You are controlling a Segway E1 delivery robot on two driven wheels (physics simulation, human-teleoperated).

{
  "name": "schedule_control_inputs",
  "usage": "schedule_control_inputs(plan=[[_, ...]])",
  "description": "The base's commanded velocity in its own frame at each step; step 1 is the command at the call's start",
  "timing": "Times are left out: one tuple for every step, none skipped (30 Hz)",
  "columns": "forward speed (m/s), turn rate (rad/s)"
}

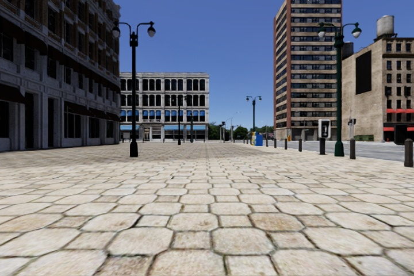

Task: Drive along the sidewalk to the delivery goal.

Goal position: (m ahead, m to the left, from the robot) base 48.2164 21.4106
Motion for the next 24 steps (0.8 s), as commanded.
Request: schedule_control_inputs(plan=[[2.0,0.0],[2.0,0.0],[2.0,0.0],[2.0,0.0],[2.0,0.0],[2.0,0.0],[2.0,0.0],[2.0,0.0],[2.0,0.0],[2.0,0.0],[2.0,0.0],[2.0,0.0],[2.0,0.0],[2.0,0.0],[2.0,0.0],[2.0,0.0],[2.0,0.0],[2.0,0.0],[2.0,0.0],[2.0,0.0],[2.0,0.0],[2.0,0.0],[2.0,0.0],[2.0,0.0]])
